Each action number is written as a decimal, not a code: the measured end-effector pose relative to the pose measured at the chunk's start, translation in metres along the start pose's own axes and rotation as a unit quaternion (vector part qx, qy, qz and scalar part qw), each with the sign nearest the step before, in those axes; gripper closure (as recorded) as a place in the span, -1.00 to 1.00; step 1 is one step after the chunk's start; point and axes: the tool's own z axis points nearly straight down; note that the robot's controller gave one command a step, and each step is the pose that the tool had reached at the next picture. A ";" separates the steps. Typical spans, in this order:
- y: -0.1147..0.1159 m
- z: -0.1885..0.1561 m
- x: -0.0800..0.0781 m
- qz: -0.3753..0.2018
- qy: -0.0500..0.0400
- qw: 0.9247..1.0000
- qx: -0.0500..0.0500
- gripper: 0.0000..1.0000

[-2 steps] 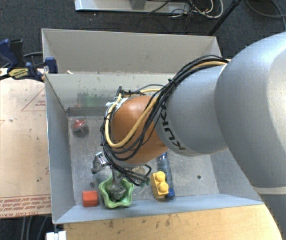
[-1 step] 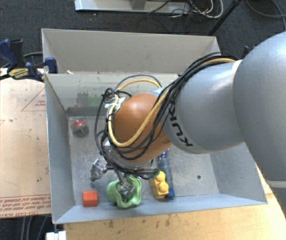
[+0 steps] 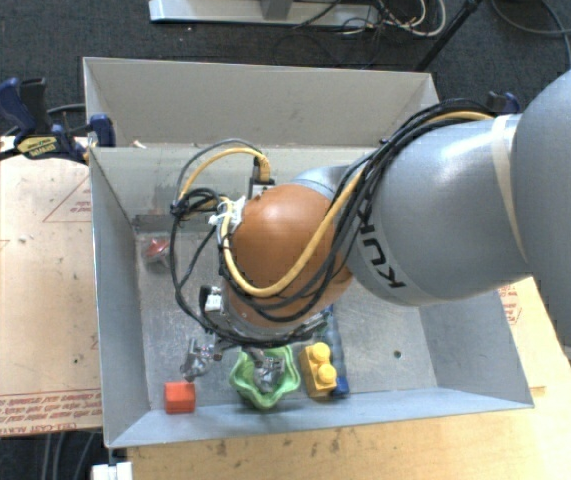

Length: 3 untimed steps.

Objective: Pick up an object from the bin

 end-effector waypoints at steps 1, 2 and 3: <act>0.008 0.043 -0.055 -0.172 0.001 0.985 0.003 -1.00; 0.006 0.041 -0.056 -0.169 0.000 0.986 0.001 -1.00; 0.006 0.039 -0.057 -0.169 0.000 0.986 0.002 1.00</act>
Offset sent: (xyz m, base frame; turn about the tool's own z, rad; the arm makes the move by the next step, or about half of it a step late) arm 0.0020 0.0535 -0.0472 -0.3482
